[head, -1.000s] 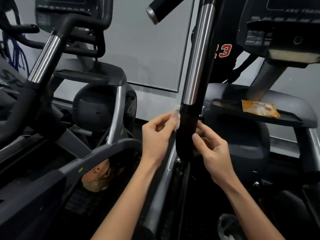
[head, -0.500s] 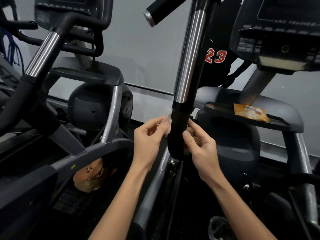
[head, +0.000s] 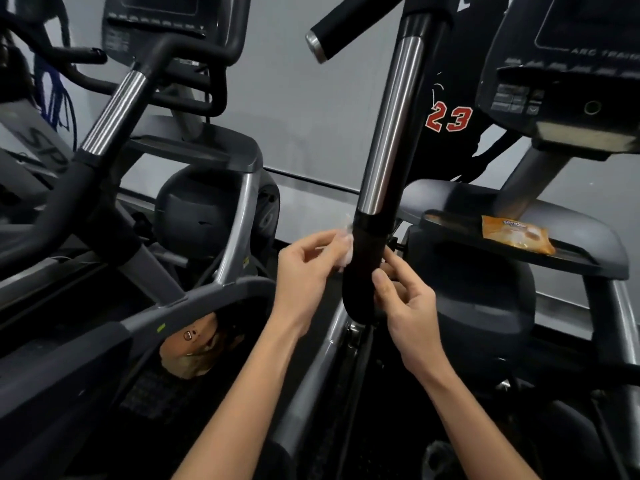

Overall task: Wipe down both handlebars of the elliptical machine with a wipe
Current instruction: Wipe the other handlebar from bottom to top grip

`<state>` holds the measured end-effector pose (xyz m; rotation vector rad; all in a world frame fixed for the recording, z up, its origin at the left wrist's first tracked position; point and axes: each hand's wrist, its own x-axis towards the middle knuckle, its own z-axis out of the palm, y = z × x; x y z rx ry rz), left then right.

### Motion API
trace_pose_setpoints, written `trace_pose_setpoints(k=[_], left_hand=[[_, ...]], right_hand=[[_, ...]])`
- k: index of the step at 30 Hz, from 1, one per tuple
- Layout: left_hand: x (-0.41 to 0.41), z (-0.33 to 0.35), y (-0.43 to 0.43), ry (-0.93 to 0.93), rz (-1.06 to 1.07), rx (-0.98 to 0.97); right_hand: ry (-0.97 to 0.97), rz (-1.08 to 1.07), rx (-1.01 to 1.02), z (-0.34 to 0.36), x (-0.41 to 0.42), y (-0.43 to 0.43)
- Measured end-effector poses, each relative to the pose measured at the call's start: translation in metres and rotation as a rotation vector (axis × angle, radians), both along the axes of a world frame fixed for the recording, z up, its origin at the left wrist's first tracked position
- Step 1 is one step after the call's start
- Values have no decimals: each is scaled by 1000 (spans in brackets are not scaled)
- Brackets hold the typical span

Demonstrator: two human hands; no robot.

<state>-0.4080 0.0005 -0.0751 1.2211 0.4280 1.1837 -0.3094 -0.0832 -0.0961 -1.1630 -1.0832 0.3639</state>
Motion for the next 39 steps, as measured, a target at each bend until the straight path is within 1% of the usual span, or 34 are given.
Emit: trace_pose_setpoints(k=[2,4,5,9,10,12,15,18,21,23,27,29,31,33,35,39], left_hand=[[-1,-3,-6,-38,72,26],[-1,-1,-6,-21,89,42],[0,2,-2,14,62,46],[4,19,11,152,-193,11],[6,21,12,162,-244,-15],[4,23,12,163,-272,-35],[-4,12,7,111,-161,17],[-14,-3,-5,16,-73,-28],[-13,-3,0,52,-72,-4],[-10,6,10,87,-145,-17],[0,22,22,183,-390,-49],[3,23,23,200,-426,-58],[5,18,20,154,-371,-67],[5,5,13,29,-252,-89],[3,-12,3,-73,-119,-70],[2,-35,-16,-106,113,33]], right_hand=[[5,-6,3,-1,0,1],[7,-8,-6,0,0,1],[5,-3,-11,0,0,0],[20,20,-36,0,-1,-3],[19,20,-39,0,-2,-4],[18,6,-38,0,-3,-6],[16,-33,-28,-5,-4,-8],[2,-57,-45,-10,-5,-8],[38,-77,-42,-12,-7,-7],[60,-82,-41,-13,-8,-6],[82,-88,-32,-12,-10,-7],[79,-88,-20,-12,-11,-7],[76,-85,-13,-11,-12,-7],[78,-84,-6,-11,-11,-7],[72,-90,-13,-12,-11,-7],[77,-95,-25,-12,-10,-8]])
